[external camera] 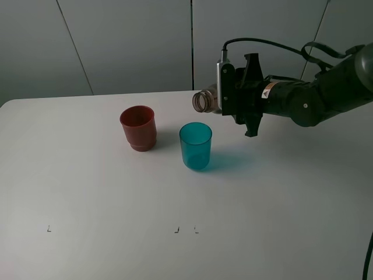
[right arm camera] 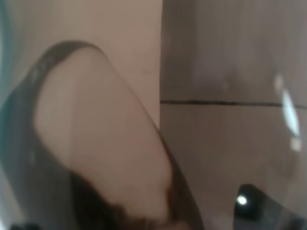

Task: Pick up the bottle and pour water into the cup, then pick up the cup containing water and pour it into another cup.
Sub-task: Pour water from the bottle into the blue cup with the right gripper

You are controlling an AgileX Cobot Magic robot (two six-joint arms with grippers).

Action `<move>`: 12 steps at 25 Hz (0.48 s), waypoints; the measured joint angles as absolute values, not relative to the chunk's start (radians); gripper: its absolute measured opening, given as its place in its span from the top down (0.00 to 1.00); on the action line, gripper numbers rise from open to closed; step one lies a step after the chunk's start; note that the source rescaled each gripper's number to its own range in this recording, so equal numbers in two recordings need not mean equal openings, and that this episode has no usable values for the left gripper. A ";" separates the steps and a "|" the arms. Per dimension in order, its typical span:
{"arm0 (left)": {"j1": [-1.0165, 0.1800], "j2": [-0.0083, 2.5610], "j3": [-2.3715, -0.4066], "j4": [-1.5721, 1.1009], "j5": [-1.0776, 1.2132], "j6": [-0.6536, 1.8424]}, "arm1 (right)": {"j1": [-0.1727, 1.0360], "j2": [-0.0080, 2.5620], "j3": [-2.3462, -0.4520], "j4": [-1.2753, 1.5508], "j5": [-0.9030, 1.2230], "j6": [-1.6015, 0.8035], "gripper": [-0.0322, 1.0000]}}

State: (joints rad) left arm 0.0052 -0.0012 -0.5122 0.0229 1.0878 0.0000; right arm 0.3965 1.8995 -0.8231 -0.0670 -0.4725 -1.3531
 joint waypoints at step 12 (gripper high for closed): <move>0.005 -0.001 -0.512 0.023 1.088 0.007 | 0.397 1.900 -0.823 -0.067 -0.473 -1.415 0.97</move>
State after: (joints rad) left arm 0.0052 -0.0012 -0.5122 0.0229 1.0878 0.0068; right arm 0.3965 1.8995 -0.8231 -0.0670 -0.4725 -1.4147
